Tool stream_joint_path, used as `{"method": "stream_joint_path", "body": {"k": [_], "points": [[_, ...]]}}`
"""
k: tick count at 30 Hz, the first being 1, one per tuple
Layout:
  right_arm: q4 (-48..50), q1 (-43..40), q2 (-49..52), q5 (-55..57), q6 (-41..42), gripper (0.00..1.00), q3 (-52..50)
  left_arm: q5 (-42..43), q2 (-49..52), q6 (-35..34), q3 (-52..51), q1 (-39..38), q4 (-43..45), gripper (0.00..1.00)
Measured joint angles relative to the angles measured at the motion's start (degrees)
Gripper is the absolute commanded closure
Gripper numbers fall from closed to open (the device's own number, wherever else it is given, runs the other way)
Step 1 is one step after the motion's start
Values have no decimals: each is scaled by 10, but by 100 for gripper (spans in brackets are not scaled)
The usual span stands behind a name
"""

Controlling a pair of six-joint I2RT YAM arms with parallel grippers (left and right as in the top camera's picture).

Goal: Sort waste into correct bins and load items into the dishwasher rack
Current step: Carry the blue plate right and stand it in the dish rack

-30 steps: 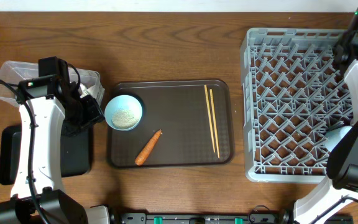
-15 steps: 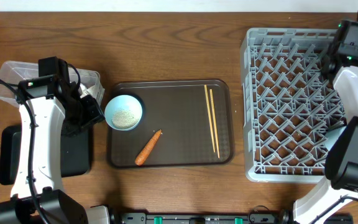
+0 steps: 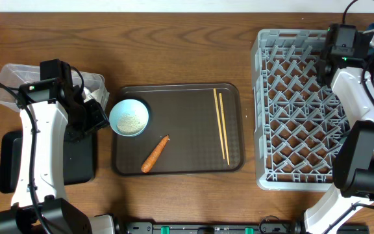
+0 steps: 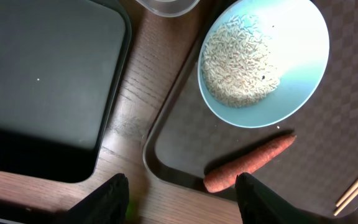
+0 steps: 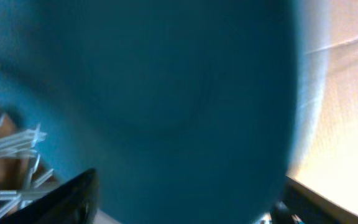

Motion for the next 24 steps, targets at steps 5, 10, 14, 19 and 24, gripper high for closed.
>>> {"method": "stream_joint_path", "body": {"k": [5,10,14,19,24], "points": [[-75,0,0,-36,53,8,0,0,0,0,0,0,0,42],[-84,0,0,-53,84,5,0,0,0,0,0,0,0,42],[-84,0,-11,-69,94,1,0,0,0,0,0,0,0,42],[-96,0,-81,-132,100,1,-1,0,0,0,0,0,0,42],[-154,1,-190,-311,104,4,0,0,0,0,0,0,1,41]]}}
